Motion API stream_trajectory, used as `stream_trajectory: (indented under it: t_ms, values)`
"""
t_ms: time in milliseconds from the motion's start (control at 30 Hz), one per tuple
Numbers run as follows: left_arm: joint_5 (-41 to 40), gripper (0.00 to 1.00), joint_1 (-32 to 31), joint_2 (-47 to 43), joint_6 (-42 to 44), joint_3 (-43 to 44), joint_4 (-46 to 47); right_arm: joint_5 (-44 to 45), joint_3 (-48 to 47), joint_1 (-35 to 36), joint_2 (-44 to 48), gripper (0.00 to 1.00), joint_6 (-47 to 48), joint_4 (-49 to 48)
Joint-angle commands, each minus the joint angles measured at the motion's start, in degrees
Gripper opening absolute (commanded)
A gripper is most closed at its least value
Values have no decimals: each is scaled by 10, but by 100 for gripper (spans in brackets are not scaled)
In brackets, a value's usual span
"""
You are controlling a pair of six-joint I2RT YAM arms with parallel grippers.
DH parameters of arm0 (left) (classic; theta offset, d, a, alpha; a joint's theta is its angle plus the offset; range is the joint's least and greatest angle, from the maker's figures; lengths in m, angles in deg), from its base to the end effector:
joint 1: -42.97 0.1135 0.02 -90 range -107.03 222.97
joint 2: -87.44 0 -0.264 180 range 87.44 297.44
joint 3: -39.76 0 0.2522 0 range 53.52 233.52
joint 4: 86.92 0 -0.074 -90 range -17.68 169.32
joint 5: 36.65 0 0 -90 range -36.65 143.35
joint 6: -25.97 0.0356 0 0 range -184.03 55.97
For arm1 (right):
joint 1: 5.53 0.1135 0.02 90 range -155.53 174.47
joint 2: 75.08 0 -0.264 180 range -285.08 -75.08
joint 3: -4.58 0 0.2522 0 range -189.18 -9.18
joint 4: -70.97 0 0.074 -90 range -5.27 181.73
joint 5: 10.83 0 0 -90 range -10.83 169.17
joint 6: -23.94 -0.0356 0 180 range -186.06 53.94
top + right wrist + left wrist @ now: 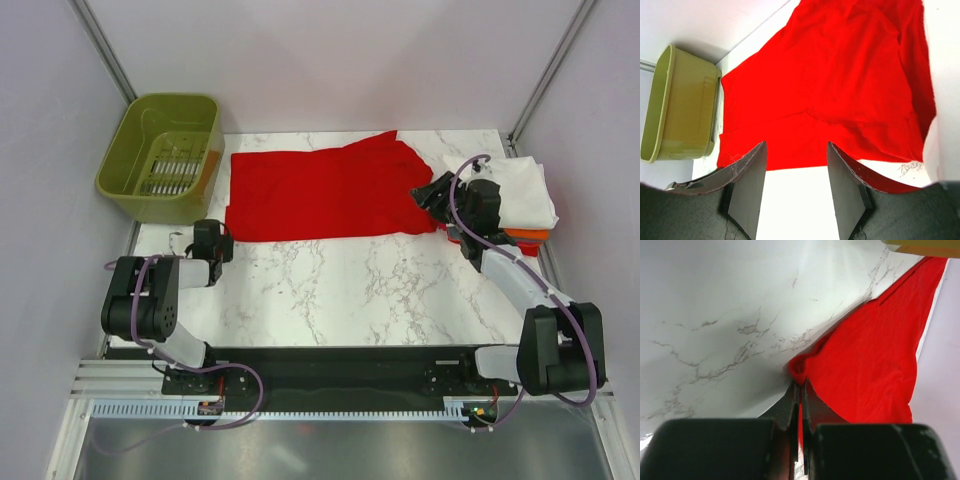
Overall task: Fold and stack the t-shirts
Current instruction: Fold the tshirt
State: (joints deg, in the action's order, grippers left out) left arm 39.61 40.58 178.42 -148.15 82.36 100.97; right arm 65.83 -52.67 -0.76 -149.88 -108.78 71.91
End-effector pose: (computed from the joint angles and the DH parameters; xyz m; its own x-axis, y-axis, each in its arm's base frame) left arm 0.2747 -0.0030 0.1184 0.0728 -0.9702 -0.2313 -0.6597 0.1271 -0.7407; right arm 0.2926 0.0327 0.2578 -0.4350 0.6261 -0.6471 -0.0052 0.7169 0.6972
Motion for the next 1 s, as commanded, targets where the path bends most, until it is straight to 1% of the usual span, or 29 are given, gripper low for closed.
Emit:
stream_trajectory:
  t_ms: [0,33,67,100,167,267,400,533,633,800,833,967]
  values:
    - [-57,2,1,-23,4,-8,-1,18,12,2,33,59,11,7]
    - [-61,2,5,-45,18,-16,-2,22,16,3,37,59,11,13]
    - [-46,2,20,-52,30,-15,-6,26,25,3,41,59,11,19]
    - [-32,2,23,-57,39,-10,-25,38,30,4,49,59,13,35]
    - [15,2,69,-67,60,-8,-40,52,40,9,57,60,17,52]
    - [49,2,102,-84,73,-26,-42,67,58,21,69,60,15,73]
    - [60,2,129,-117,98,-48,-56,73,90,40,91,58,4,83]
    - [70,2,147,-133,124,-63,-64,84,109,88,92,55,7,86]
    - [78,2,152,-130,136,-56,-66,99,101,100,66,55,29,91]
    - [88,2,160,-119,152,-29,-83,130,50,100,-2,57,79,116]
    - [88,2,160,-117,155,-27,-86,146,42,101,-12,58,84,118]
    - [92,2,164,-115,160,-23,-87,166,3,101,-64,58,106,122]
